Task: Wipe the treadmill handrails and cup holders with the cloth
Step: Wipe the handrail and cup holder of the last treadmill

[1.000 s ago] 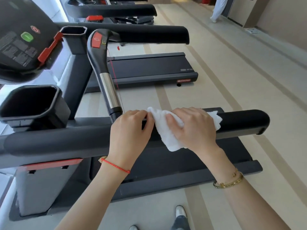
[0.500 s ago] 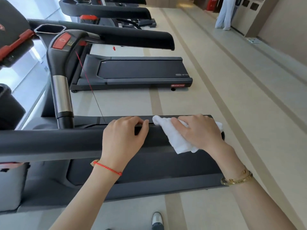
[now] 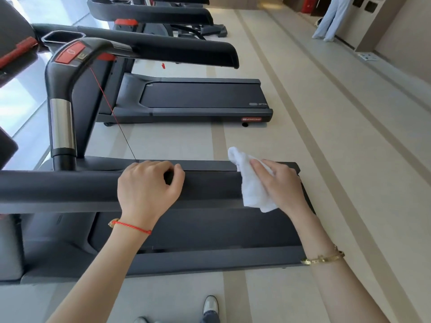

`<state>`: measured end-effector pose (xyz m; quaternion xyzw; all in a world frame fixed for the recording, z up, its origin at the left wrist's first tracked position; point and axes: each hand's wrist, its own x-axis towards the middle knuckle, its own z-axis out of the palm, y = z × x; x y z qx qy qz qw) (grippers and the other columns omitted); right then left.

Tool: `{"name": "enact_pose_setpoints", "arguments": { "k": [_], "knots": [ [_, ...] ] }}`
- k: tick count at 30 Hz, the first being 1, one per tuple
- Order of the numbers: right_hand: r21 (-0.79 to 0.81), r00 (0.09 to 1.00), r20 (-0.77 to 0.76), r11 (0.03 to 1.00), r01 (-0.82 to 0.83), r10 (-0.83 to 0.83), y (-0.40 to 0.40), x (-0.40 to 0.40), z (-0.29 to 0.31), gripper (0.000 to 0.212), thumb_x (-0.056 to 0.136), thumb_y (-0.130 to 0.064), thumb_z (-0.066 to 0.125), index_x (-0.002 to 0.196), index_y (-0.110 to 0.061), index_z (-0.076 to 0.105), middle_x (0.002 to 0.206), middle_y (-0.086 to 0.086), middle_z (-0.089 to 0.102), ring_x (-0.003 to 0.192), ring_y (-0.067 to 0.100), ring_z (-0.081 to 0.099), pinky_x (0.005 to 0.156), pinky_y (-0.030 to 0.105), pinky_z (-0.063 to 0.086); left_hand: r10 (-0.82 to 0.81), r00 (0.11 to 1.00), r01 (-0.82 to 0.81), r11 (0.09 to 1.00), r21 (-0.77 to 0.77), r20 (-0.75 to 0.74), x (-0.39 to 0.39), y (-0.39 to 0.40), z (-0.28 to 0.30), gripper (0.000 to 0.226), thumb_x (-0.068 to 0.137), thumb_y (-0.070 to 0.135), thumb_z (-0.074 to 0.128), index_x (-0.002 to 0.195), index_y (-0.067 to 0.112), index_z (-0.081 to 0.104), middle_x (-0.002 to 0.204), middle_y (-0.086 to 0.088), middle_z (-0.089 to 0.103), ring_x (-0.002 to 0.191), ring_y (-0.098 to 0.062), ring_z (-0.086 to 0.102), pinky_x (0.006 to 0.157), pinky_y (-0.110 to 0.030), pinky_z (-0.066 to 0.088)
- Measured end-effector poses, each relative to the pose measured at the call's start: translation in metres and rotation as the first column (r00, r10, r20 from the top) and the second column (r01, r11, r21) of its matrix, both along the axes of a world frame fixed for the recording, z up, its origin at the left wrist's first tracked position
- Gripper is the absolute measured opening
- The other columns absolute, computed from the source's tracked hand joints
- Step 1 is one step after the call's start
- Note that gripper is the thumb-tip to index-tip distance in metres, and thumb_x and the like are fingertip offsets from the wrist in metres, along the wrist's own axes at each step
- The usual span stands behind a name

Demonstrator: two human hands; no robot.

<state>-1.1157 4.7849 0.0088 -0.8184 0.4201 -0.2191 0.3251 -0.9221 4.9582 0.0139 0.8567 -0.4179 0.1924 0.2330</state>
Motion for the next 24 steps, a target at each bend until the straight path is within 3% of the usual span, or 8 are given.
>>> {"name": "enact_pose_setpoints", "arguments": {
  "k": [2, 4, 6, 9, 14, 18, 21, 24],
  "knots": [
    [0.026, 0.997, 0.043, 0.998, 0.056, -0.057, 0.0, -0.001, -0.006, 0.049, 0.088, -0.063, 0.038, 0.076, -0.022, 0.063, 0.064, -0.007, 0.062, 0.065, 0.014, 0.059, 0.06, 0.033, 0.044, 0.016, 1.0, -0.016, 1.0, -0.011, 0.005, 0.0, 0.0, -0.001, 0.045, 0.089, 0.036, 0.045, 0.049, 0.018, 0.054, 0.043, 0.004, 0.043, 0.044, -0.022, 0.038, 0.05, -0.015, 0.014],
    [-0.057, 0.984, 0.135, 0.99, 0.127, -0.118, 0.012, -0.004, -0.017, 0.043, 0.088, -0.061, 0.036, 0.08, -0.026, 0.059, 0.077, -0.009, 0.062, 0.075, 0.012, 0.058, 0.062, 0.03, 0.044, 0.018, 1.0, -0.018, 1.0, -0.016, 0.021, 0.0, 0.0, -0.001, 0.044, 0.089, 0.036, 0.045, 0.049, 0.018, 0.053, 0.043, 0.005, 0.043, 0.044, -0.021, 0.037, 0.05, -0.015, 0.013],
    [-0.123, 0.953, 0.258, 0.973, 0.193, -0.157, 0.031, -0.006, -0.028, 0.036, 0.091, -0.056, 0.037, 0.1, -0.029, 0.06, 0.1, -0.015, 0.059, 0.093, 0.009, 0.056, 0.074, 0.022, 0.042, 0.016, 0.999, -0.015, 1.0, -0.021, 0.035, 0.001, -0.001, -0.002, 0.044, 0.089, 0.036, 0.046, 0.049, 0.018, 0.053, 0.043, 0.005, 0.042, 0.043, -0.02, 0.037, 0.05, -0.015, 0.012],
    [-0.189, 0.945, 0.289, 0.958, 0.215, -0.155, 0.043, -0.007, -0.036, 0.038, 0.094, -0.05, 0.04, 0.121, -0.027, 0.054, 0.121, -0.012, 0.053, 0.11, 0.011, 0.047, 0.09, 0.027, 0.04, 0.013, 0.999, -0.013, 1.0, -0.021, 0.036, 0.002, -0.001, -0.003, 0.044, 0.089, 0.036, 0.046, 0.05, 0.018, 0.053, 0.044, 0.005, 0.042, 0.044, -0.02, 0.037, 0.049, -0.015, 0.013],
    [-0.347, 0.993, 0.106, 0.934, 0.088, -0.054, 0.03, 0.0, -0.017, 0.04, 0.092, -0.051, 0.039, 0.105, -0.021, 0.064, 0.099, -0.008, 0.061, 0.091, 0.018, 0.053, 0.082, 0.04, 0.047, -0.011, 0.999, 0.012, 1.0, -0.023, 0.04, 0.004, 0.0, -0.004, 0.045, 0.091, 0.036, 0.047, 0.05, 0.019, 0.052, 0.043, 0.006, 0.04, 0.044, -0.018, 0.037, 0.049, -0.016, 0.015],
    [-0.563, 0.996, -0.092, 0.825, -0.054, 0.003, 0.03, 0.017, -0.006, 0.043, 0.094, -0.051, 0.038, 0.096, -0.021, 0.069, 0.087, -0.006, 0.067, 0.079, 0.021, 0.058, 0.077, 0.036, 0.045, -0.02, 0.999, 0.021, 0.999, -0.024, 0.043, 0.004, 0.0, -0.003, 0.046, 0.092, 0.036, 0.046, 0.05, 0.02, 0.053, 0.043, 0.007, 0.04, 0.043, -0.018, 0.037, 0.049, -0.015, 0.014],
    [-0.633, 0.977, -0.203, 0.753, -0.178, 0.061, 0.036, 0.029, -0.005, 0.048, 0.098, -0.052, 0.032, 0.098, -0.02, 0.067, 0.085, -0.003, 0.066, 0.077, 0.022, 0.057, 0.076, 0.036, 0.044, -0.03, 0.998, 0.032, 0.999, -0.035, 0.057, 0.004, 0.001, -0.001, 0.046, 0.092, 0.036, 0.047, 0.049, 0.02, 0.05, 0.043, 0.008, 0.037, 0.043, -0.016, 0.033, 0.05, -0.016, 0.012],
    [-0.667, 0.967, -0.237, 0.707, -0.236, 0.099, 0.042, 0.04, -0.004, 0.061, 0.099, -0.06, 0.022, 0.099, -0.018, 0.065, 0.083, -0.002, 0.063, 0.076, 0.024, 0.055, 0.075, 0.037, 0.044, -0.051, 0.997, 0.054, 0.997, -0.057, 0.062, 0.007, 0.004, -0.003, 0.043, 0.093, 0.035, 0.049, 0.055, 0.018, 0.057, 0.046, 0.006, 0.046, 0.046, -0.018, 0.039, 0.05, -0.025, 0.023]
  ]
}}
